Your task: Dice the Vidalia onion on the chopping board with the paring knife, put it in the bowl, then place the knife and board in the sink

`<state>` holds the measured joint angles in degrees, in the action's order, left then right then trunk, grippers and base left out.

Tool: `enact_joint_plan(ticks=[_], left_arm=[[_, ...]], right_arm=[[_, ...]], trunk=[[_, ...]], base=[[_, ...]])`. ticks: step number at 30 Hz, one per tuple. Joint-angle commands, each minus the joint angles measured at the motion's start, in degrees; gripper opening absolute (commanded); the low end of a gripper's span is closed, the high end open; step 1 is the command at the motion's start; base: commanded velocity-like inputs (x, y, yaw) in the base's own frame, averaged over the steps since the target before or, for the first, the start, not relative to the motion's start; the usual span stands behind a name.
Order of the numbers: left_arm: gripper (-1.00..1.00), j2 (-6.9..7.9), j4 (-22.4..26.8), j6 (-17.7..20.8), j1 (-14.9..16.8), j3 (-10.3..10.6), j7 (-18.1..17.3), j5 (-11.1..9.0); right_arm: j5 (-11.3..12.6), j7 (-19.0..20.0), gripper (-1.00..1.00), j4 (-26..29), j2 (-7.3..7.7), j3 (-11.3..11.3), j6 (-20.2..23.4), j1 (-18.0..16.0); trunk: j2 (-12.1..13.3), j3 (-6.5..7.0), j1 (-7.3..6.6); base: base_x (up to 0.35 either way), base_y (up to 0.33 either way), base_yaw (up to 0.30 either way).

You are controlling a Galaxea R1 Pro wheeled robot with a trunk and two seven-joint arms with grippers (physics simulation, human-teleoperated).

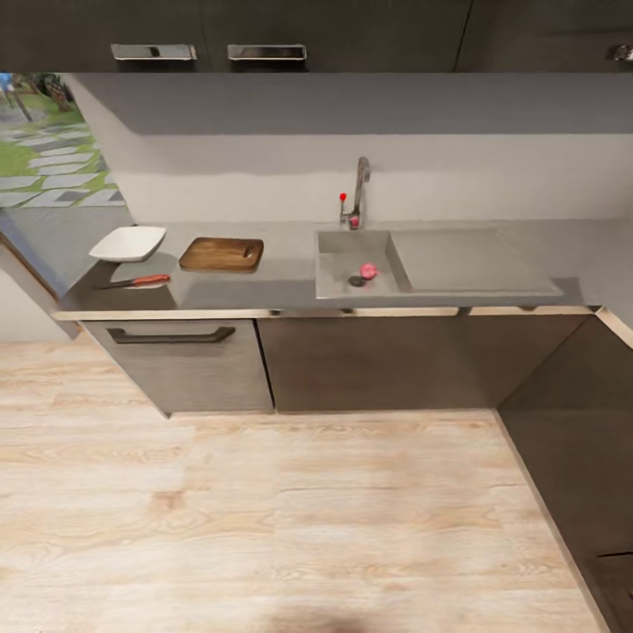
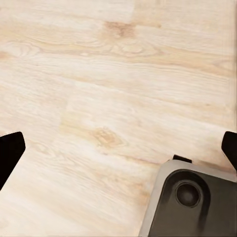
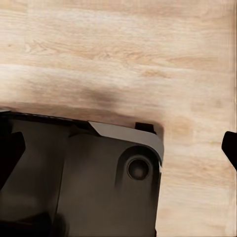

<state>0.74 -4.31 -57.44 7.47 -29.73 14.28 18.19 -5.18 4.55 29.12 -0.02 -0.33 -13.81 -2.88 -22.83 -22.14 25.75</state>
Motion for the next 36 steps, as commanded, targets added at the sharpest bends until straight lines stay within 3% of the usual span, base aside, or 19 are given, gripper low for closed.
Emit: enact_joint_plan(ticks=[1, 17, 25, 36], left_arm=[[1.0, 0.04, -0.22, -0.3, 0.09, -0.24, 0.48, 0.62], [1.0, -0.04, -0.25, -0.23, 0.09, -0.22, 0.48, 0.62], [1.0, -0.01, -0.17, 2.25, 0.09, -0.24, 0.4, 0.7], [1.0, 0.06, -0.17, 2.42, 0.09, -0.24, 0.31, 0.7]], right_arm=[[-0.54, 0.02, 1.0, -0.01, 0.0, 0.07, -0.17, -0.02], [-0.54, 0.02, 1.0, 0.04, -0.01, 0.07, -0.17, -0.02], [-0.54, 0.02, 1.0, 0.03, 0.01, 0.07, -0.17, -0.02], [-0.54, 0.02, 1.0, 0.02, 0.02, 0.07, -0.17, -0.02]], trunk=[[-0.09, 0.0, 0.03], [-0.09, 1.3, 0.03], [-0.09, 1.98, 0.03], [-0.09, 2.98, 0.03]], base=[[0.041, -0.305, 0.143], [0.004, -0.314, 0.142], [0.0, -0.301, 0.072], [0.0, -0.037, -0.06]])
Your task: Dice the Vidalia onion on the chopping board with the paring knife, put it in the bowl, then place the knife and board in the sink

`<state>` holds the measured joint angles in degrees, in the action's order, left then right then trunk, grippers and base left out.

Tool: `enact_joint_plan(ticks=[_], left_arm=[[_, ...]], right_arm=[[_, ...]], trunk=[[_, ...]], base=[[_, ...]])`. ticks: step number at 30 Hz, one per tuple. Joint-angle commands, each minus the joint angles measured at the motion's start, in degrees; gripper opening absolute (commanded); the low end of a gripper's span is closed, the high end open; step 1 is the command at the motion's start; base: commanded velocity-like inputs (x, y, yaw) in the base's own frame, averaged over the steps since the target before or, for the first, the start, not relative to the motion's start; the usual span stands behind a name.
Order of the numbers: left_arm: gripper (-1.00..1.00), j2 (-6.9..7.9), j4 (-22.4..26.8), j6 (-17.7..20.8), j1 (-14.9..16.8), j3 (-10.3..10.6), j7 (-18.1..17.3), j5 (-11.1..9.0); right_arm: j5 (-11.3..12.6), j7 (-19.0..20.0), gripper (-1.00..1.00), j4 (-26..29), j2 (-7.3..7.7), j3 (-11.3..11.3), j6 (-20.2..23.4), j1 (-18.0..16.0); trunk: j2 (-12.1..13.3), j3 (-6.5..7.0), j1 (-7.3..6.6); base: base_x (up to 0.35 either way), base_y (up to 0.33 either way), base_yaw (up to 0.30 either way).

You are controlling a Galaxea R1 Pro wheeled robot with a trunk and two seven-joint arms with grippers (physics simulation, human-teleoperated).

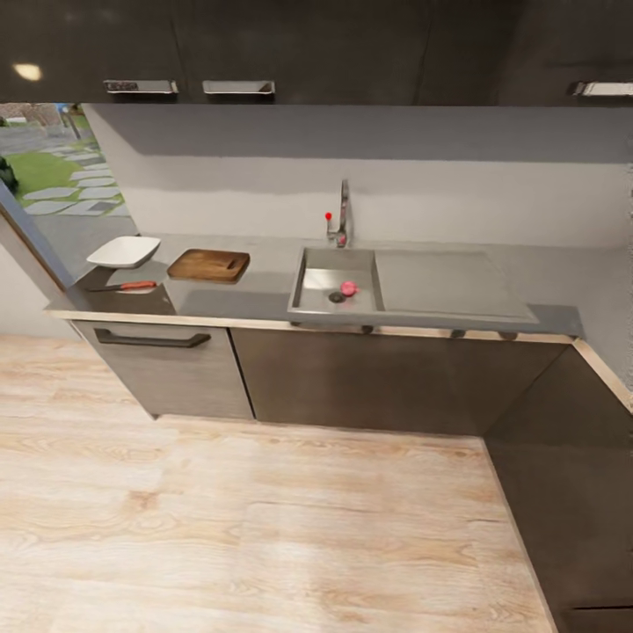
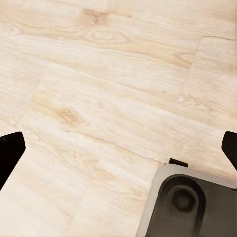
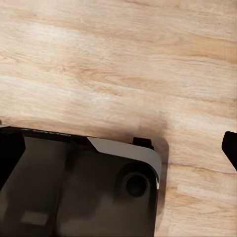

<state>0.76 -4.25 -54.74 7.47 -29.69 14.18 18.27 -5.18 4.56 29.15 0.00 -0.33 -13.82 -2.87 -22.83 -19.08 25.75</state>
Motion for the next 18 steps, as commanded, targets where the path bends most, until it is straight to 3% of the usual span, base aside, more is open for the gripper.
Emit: enact_joint_plan(ticks=[1, 11, 18], left_arm=[[1.0, 0.07, -0.23, -0.28, 0.09, -0.28, 0.41, 0.62], [1.0, 0.12, -0.23, -0.27, 0.09, -0.28, 0.41, 0.57], [1.0, 0.12, -0.23, -0.09, 0.09, -0.28, 0.41, 0.59]], right_arm=[[-0.54, 0.01, 1.0, -0.03, 0.0, 0.06, -0.16, -0.03], [-0.54, 0.01, 1.0, -0.06, 0.0, 0.06, -0.16, -0.03], [-0.54, 0.01, 1.0, -0.09, 0.0, 0.06, -0.16, -0.03]], trunk=[[-0.09, 0.01, 0.03], [-0.09, 0.92, 0.03], [-0.09, 1.55, 0.03]], base=[[0.0, -0.002, -0.084], [0.002, 0.0, -0.085], [0.101, -0.038, -0.072]])
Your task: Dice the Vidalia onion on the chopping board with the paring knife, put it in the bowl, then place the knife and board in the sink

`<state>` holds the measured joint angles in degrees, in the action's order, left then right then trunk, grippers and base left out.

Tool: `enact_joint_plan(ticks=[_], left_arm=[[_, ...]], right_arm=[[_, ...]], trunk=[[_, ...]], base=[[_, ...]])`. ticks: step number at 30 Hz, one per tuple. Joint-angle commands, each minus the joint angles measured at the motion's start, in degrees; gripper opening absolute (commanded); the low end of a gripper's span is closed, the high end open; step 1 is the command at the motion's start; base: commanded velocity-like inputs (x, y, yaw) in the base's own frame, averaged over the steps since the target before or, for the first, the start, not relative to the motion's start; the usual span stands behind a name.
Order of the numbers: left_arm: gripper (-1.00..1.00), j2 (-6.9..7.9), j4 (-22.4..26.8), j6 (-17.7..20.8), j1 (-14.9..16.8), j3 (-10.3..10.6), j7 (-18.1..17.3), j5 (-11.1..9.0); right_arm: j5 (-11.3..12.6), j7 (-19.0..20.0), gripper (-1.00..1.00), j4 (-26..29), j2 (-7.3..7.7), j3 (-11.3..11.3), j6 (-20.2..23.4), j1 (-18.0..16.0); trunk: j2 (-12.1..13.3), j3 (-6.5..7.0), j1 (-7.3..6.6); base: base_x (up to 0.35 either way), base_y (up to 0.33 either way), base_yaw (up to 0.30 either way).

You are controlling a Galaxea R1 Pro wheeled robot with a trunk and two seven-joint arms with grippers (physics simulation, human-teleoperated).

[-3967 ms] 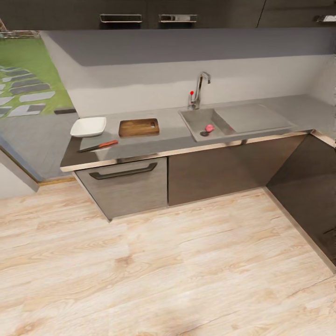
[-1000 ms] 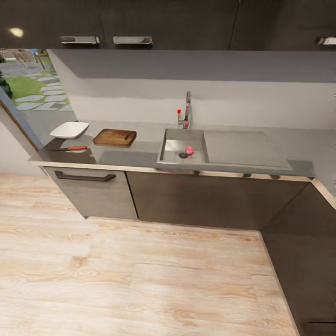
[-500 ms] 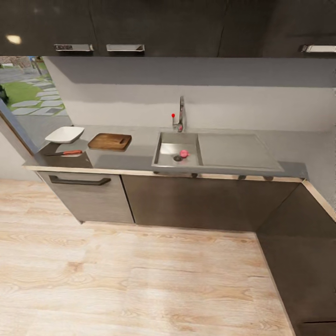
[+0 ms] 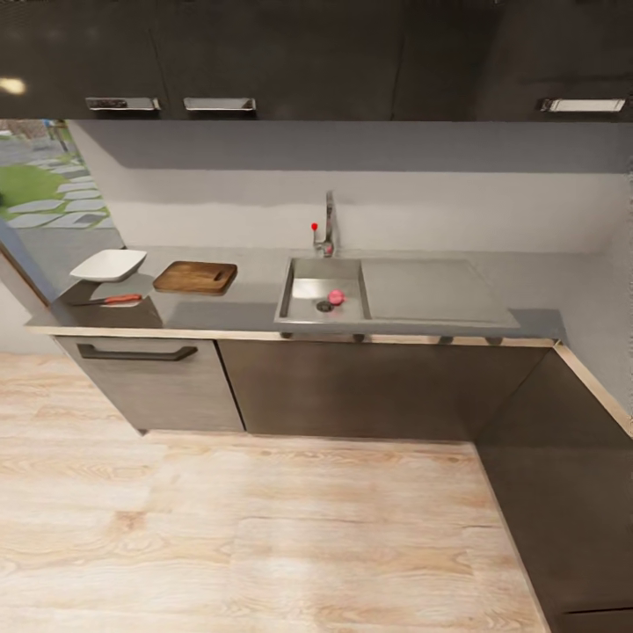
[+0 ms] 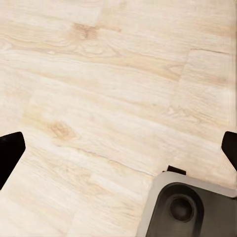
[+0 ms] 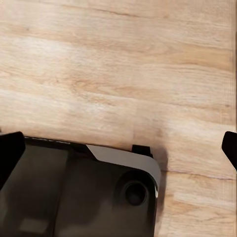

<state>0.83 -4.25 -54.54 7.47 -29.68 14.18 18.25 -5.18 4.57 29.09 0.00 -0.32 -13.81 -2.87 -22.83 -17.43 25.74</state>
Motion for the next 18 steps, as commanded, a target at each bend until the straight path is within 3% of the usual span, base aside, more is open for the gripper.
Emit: enact_joint_plan(ticks=[1, 9, 18], left_arm=[[1.0, 0.05, -0.23, -0.1, 0.09, -0.29, 0.41, 0.63], [1.0, 0.05, -0.23, 0.85, 0.09, -0.29, 0.43, 0.62], [1.0, 0.05, -0.23, 0.93, 0.09, -0.29, 0.45, 0.59]], right_arm=[[-0.54, 0.0, 1.0, -0.01, 0.0, 0.06, -0.16, -0.03], [-0.54, 0.0, 1.0, -0.02, 0.0, 0.04, -0.16, -0.03], [-0.54, 0.0, 1.0, 0.0, 0.0, -0.02, -0.18, -0.03]], trunk=[[-0.09, 0.0, 0.04], [-0.09, 0.73, 0.04], [-0.09, 1.55, 0.04]], base=[[0.135, -0.1, -0.035], [0.13, -0.114, -0.01], [0.02, -0.022, 0.0]])
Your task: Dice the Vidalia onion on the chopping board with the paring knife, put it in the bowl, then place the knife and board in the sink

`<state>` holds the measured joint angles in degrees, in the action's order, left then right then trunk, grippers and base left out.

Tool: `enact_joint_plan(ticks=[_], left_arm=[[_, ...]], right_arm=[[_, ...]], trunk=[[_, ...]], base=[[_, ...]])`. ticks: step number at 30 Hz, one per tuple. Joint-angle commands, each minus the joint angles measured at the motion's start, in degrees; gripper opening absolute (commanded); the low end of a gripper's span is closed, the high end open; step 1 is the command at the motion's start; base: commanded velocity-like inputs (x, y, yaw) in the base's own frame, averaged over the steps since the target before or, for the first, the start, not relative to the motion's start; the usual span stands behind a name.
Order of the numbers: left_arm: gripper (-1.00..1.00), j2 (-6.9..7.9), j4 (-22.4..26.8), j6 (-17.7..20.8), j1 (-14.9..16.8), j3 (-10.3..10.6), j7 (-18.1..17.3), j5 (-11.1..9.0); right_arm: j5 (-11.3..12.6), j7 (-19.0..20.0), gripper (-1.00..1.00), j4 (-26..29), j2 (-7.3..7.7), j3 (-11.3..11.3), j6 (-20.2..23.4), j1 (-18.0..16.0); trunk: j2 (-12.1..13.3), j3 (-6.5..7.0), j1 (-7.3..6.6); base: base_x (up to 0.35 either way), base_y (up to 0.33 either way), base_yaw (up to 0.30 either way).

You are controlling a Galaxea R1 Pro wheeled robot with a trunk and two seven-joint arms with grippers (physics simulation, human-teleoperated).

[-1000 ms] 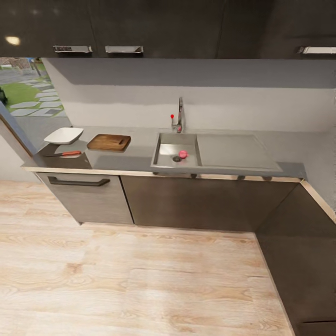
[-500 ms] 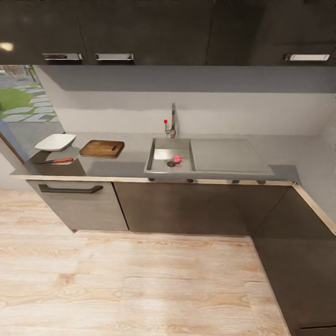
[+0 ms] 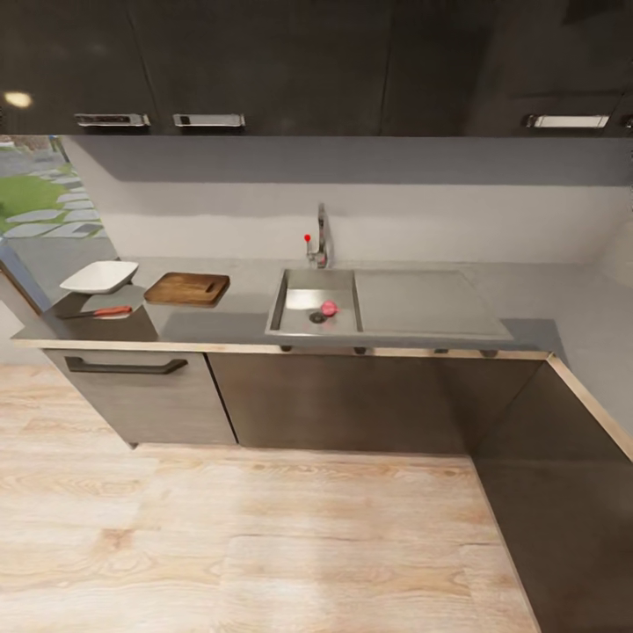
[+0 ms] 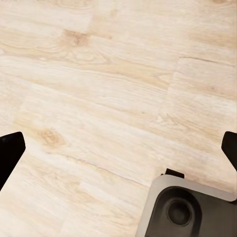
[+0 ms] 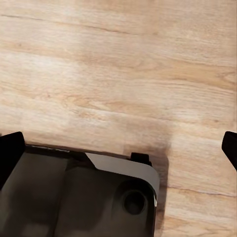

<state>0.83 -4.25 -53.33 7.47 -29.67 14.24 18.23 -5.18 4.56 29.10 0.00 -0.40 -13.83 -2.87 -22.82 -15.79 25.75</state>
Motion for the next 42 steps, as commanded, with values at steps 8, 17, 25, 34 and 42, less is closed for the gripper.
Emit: enact_joint_plan(ticks=[8, 17, 25, 34, 42], left_arm=[[1.0, 0.05, -0.24, -0.29, 0.09, -0.3, 0.44, 0.59], [1.0, 0.05, -0.24, -0.29, 0.09, -0.3, 0.44, 0.58], [1.0, 0.05, -0.24, 1.82, 0.09, -0.3, 0.32, 0.63], [1.0, 0.05, -0.24, 3.01, 0.09, -0.32, 0.27, 0.66], [1.0, 0.05, -0.24, 3.05, 0.09, -0.3, 0.26, 0.66]], right_arm=[[-0.54, 0.01, 1.0, -0.05, -0.02, 0.05, -0.14, -0.03], [-0.54, 0.01, 1.0, -0.08, -0.02, 0.05, -0.14, -0.03], [-0.54, 0.01, 1.0, -0.09, 0.0, 0.05, -0.14, -0.03], [-0.54, 0.01, 1.0, -0.09, 0.0, 0.05, -0.14, -0.03], [-0.54, 0.01, 1.0, -0.09, 0.0, 0.05, -0.14, -0.03]], trunk=[[-0.1, 0.64, 0.03], [-0.1, 1.26, 0.03], [-0.1, 1.3, 0.03], [-0.1, 1.82, 0.03], [-0.1, 2.53, 0.03]], base=[[0.0, 0.0, 0.0], [0.0, 0.0, 0.0], [0.0, 0.0, 0.0], [0.0, 0.0, 0.0], [0.0, 0.0, 0.0]])
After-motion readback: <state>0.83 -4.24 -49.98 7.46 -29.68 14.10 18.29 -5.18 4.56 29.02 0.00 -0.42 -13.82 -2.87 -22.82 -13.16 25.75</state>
